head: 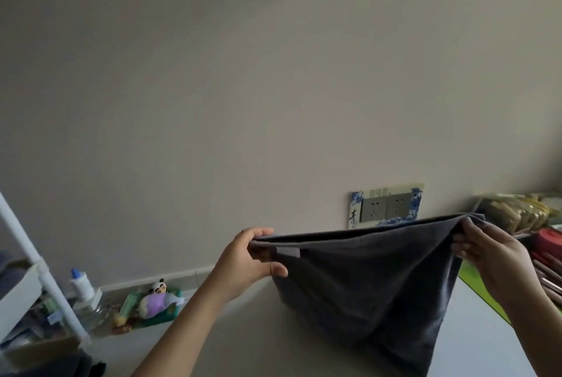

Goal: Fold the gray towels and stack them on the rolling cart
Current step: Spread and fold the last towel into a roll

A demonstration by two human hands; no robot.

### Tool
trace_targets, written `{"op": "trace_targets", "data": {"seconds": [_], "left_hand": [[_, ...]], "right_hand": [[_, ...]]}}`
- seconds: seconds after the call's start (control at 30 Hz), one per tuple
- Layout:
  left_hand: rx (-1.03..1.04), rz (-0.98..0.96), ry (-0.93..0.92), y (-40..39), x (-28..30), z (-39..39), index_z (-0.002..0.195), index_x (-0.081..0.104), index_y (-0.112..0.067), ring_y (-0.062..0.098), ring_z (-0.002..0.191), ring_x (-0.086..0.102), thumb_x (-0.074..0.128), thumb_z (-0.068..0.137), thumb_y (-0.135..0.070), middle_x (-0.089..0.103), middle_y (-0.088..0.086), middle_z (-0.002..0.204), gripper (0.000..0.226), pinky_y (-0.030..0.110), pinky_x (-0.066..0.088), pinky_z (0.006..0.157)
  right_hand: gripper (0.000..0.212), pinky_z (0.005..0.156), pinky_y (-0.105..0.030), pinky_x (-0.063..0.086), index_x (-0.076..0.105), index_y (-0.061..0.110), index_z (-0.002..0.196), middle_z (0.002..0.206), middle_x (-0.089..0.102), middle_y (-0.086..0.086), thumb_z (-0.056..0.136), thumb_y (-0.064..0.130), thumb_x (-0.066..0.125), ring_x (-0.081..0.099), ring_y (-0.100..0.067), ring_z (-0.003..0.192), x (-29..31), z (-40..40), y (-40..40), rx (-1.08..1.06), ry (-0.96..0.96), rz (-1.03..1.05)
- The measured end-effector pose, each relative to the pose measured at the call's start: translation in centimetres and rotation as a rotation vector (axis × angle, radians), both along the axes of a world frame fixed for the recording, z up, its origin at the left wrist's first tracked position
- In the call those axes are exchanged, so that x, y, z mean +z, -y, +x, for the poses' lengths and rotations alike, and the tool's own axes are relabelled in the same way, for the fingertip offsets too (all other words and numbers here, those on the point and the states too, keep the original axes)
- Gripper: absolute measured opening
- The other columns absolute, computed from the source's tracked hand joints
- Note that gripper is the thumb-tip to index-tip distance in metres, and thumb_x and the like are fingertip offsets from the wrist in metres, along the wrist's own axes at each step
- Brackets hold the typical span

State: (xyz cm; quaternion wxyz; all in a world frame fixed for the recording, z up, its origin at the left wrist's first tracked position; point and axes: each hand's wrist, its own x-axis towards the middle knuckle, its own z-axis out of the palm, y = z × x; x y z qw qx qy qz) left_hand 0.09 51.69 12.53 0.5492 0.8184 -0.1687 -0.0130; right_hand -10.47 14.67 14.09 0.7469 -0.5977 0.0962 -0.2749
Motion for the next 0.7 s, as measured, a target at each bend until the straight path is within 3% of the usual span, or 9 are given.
{"op": "trace_targets", "data": {"seconds": [0.07, 0.13, 0.2, 0.3, 0.4, 0.5, 0.57, 0.63, 0.7], "left_hand": [[0.059, 0.036, 0.107, 0.5, 0.4, 0.3, 0.092, 0.06, -0.033, 0.011, 0.084, 0.062, 0.091, 0.051, -0.03, 0.064, -0.006, 0.095, 0.052, 0.02, 0.05, 0.08], [0.149, 0.035, 0.258, 0.9, 1.3, 0.7, 0.075, 0.062, -0.032, 0.011, 0.067, 0.056, 0.077, 0.075, -0.015, 0.06, -0.009, 0.071, 0.023, 0.012, 0.043, 0.064], [0.18, 0.012, 0.293, 0.9, 2.1, 1.0, 0.067, 0.061, -0.034, 0.005, 0.058, 0.05, 0.069, 0.082, -0.017, 0.053, -0.011, 0.06, 0.024, 0.01, 0.036, 0.055], [0.214, -0.055, 0.249, 0.7, 3.1, 1.7, 0.071, 0.063, -0.031, 0.01, 0.077, 0.053, 0.07, 0.081, -0.018, 0.052, -0.004, 0.082, 0.018, 0.009, 0.039, 0.067], [0.157, -0.206, 0.157, 0.7, 3.8, 2.0, 0.08, 0.065, -0.026, 0.015, 0.095, 0.057, 0.067, 0.083, -0.013, 0.057, -0.001, 0.105, 0.014, 0.018, 0.046, 0.085], [0.107, -0.249, 0.108, 0.8, 4.4, 2.0, 0.08, 0.069, -0.024, 0.006, 0.076, 0.064, 0.063, 0.088, -0.015, 0.072, -0.007, 0.079, 0.013, 0.021, 0.05, 0.073], [0.13, -0.274, 0.104, 0.8, 4.3, 2.0, 0.082, 0.068, -0.021, 0.007, 0.074, 0.065, 0.062, 0.088, -0.014, 0.073, -0.006, 0.077, 0.011, 0.023, 0.051, 0.073], [0.098, -0.303, 0.105, 0.7, 4.1, 2.1, 0.086, 0.066, -0.019, 0.007, 0.076, 0.065, 0.06, 0.089, -0.009, 0.072, -0.006, 0.079, 0.011, 0.021, 0.052, 0.073], [0.028, -0.258, 0.106, 0.1, 3.9, 2.3, 0.086, 0.064, -0.017, 0.004, 0.073, 0.064, 0.06, 0.088, -0.005, 0.07, -0.007, 0.074, 0.013, 0.016, 0.051, 0.071]], "right_hand": [[0.065, 0.043, -0.013, 0.043, 0.061, 0.013, 0.074, 0.053, 0.054, 0.004, 0.039, 0.062, 0.083, 0.049, -0.005, 0.044, 1.2, 0.4, -0.2, -0.052, -0.019, -0.034], [0.068, 0.042, -0.013, 0.037, 0.057, 0.013, 0.068, 0.051, 0.047, 0.007, 0.037, 0.069, 0.08, 0.042, -0.004, 0.045, 2.1, 0.7, -0.2, -0.1, 0.001, -0.076], [0.067, 0.047, -0.016, 0.041, 0.061, 0.011, 0.074, 0.058, 0.051, 0.002, 0.044, 0.069, 0.077, 0.046, -0.009, 0.052, 2.8, 1.1, -0.2, -0.135, 0.007, -0.113], [0.053, 0.052, -0.023, 0.047, 0.067, 0.008, 0.093, 0.072, 0.058, -0.005, 0.07, 0.055, 0.071, 0.055, -0.013, 0.059, 3.4, 1.4, 0.2, -0.176, -0.019, -0.119], [0.072, 0.047, -0.018, 0.045, 0.068, 0.013, 0.086, 0.067, 0.059, -0.002, 0.048, 0.074, 0.074, 0.054, -0.013, 0.057, 4.0, 1.7, 0.5, -0.163, -0.049, -0.171], [0.082, 0.055, -0.021, 0.047, 0.065, 0.01, 0.083, 0.075, 0.058, -0.009, 0.041, 0.08, 0.07, 0.055, -0.015, 0.067, 3.7, 2.2, 0.9, -0.172, -0.041, -0.219], [0.054, 0.056, -0.017, 0.048, 0.065, 0.014, 0.082, 0.079, 0.062, -0.006, 0.068, 0.066, 0.067, 0.058, -0.009, 0.067, 4.0, 2.4, 0.3, -0.186, -0.036, -0.285], [0.008, 0.052, -0.008, 0.047, 0.066, 0.026, 0.092, 0.082, 0.066, -0.002, 0.091, 0.031, 0.059, 0.06, -0.008, 0.069, 4.4, 2.4, -0.2, -0.192, -0.015, -0.345], [0.015, 0.047, -0.01, 0.044, 0.064, 0.029, 0.098, 0.076, 0.068, -0.003, 0.093, 0.017, 0.056, 0.057, -0.011, 0.063, 4.1, 2.5, 0.1, -0.195, -0.024, -0.435]]}}
